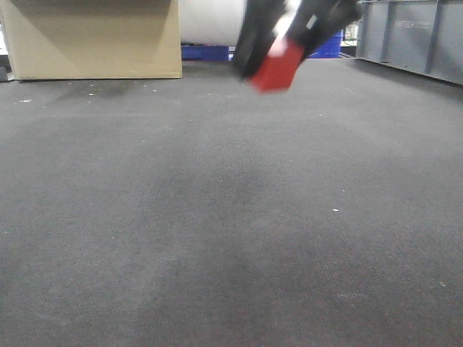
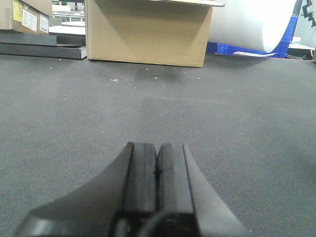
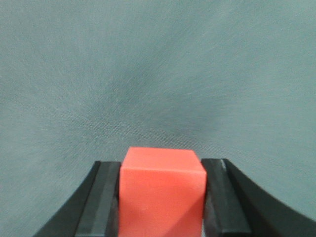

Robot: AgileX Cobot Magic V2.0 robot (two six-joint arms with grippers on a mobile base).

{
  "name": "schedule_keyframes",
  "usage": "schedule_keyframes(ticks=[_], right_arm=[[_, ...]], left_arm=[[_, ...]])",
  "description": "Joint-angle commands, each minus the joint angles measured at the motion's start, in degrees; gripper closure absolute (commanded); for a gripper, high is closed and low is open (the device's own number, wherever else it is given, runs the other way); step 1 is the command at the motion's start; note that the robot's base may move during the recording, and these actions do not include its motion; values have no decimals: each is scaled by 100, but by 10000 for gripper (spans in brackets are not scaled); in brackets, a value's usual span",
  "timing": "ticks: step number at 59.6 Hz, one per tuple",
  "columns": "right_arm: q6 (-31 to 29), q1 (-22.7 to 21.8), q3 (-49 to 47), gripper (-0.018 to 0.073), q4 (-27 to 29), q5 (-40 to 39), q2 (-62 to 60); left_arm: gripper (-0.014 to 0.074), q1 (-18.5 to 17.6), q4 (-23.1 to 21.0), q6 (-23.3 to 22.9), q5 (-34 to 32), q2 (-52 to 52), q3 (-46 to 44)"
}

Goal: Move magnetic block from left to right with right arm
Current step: 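Lower the red cube onto the table and open the right gripper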

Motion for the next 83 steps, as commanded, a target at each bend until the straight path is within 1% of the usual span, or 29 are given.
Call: schedule_keyframes(ticks=[1,12,30,34,35,41,42,45,56,61,66,72,81,82,83], right_arm=[[-69,14,-330,334,33,-236,221],[-69,14,-344,334,33,-373,795],[-69,14,-344,325,33,-456,1169],[-69,14,-344,265,33,-374,1181],[-69,14,-344,220,33,-361,1181],[-69,14,-358,14,33,-266,1172],[-69,14,-370,1,33,-241,1172],[-69,14,-407,-82,33,-149,1172],[-64,14,-687,-69,59,307,1050],[-37,14,-715,-47,218,393,796],[8,14,-715,14,442,437,478],[8,14,-668,171,635,492,3],[8,14,-140,505,717,229,-885],[15,14,-60,520,724,185,-1029],[27,14,23,516,723,111,-1128]], left_arm=[[713,7,0,-25,-517,-85,59],[713,7,0,-25,-517,-85,59],[713,7,0,-25,-517,-85,59],[713,7,0,-25,-517,-85,59],[713,7,0,-25,-517,-85,59],[713,7,0,-25,-517,-85,59],[713,7,0,-25,-517,-85,59],[713,7,0,-25,-517,-85,59],[712,7,0,-25,-517,-85,59],[713,7,0,-25,-517,-85,59],[712,7,0,-25,-517,-85,59],[713,7,0,-25,-517,-85,59],[713,7,0,-25,-517,-85,59],[713,7,0,-25,-517,-85,59],[713,7,0,-25,-517,-85,59]])
